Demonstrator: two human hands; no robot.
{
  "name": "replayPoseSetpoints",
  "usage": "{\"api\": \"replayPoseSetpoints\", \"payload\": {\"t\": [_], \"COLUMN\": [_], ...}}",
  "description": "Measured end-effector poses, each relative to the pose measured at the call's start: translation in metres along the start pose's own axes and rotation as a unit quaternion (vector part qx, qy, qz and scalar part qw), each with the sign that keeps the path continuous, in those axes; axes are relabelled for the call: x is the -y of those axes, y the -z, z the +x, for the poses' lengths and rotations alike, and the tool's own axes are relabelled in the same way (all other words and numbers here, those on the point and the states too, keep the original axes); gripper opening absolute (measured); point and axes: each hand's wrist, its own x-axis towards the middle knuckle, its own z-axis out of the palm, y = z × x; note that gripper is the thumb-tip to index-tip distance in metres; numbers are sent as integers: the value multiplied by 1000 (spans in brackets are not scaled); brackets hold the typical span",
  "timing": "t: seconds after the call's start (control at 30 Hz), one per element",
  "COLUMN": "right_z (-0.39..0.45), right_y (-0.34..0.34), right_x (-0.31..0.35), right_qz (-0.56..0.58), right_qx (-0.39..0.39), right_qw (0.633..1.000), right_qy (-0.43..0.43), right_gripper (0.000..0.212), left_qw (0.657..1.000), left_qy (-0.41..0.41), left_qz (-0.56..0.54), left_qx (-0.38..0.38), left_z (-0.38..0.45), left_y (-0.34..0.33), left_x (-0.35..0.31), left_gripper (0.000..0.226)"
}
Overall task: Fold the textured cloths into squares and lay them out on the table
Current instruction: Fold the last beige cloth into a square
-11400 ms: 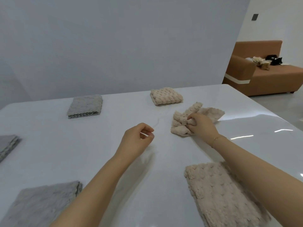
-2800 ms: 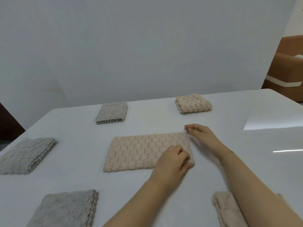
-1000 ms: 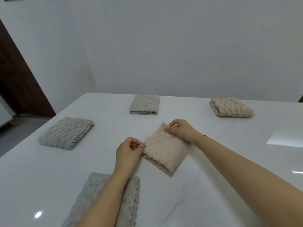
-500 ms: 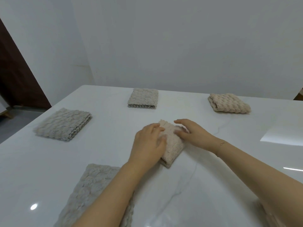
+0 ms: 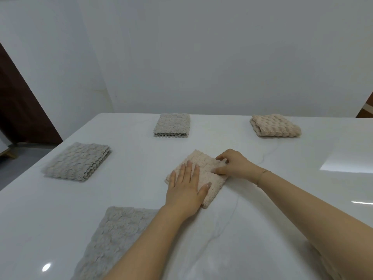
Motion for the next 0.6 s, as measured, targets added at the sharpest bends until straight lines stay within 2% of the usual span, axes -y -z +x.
{"api": "replayPoseSetpoints", "payload": {"t": [0.1, 0.17, 0.23, 0.37, 0.47, 0.53, 0.6], "right_z": [3, 1, -1, -7, -19, -30, -40], "right_y": [-3, -5, -4, 3, 18, 30, 43], "right_x": [3, 6, 6, -1, -14, -28, -46], "right_qz": [58, 75, 89, 188, 363, 453, 500], "right_qx": [8, 17, 29, 51, 34, 21, -5], "right_qw": [998, 996, 993, 978, 928, 887, 861], "right_qy": [-39, -56, -66, -77, -78, -90, -99], "right_gripper": [28, 44, 51, 30, 24, 33, 39], "left_qw": [1000, 1000, 999, 997, 994, 992, 991], "left_qy": [-7, -17, -21, -29, -37, -49, -63], "left_qz": [-20, -25, -29, -52, -71, -83, -80], "left_qx": [3, -4, -13, -45, -77, -85, -81], "left_z": [-1, -3, -5, -9, -10, -9, -6], "left_y": [4, 7, 9, 17, 23, 24, 24], "left_x": [0, 1, 0, -5, -15, -29, -49], "left_gripper": [69, 67, 66, 64, 64, 65, 64]}}
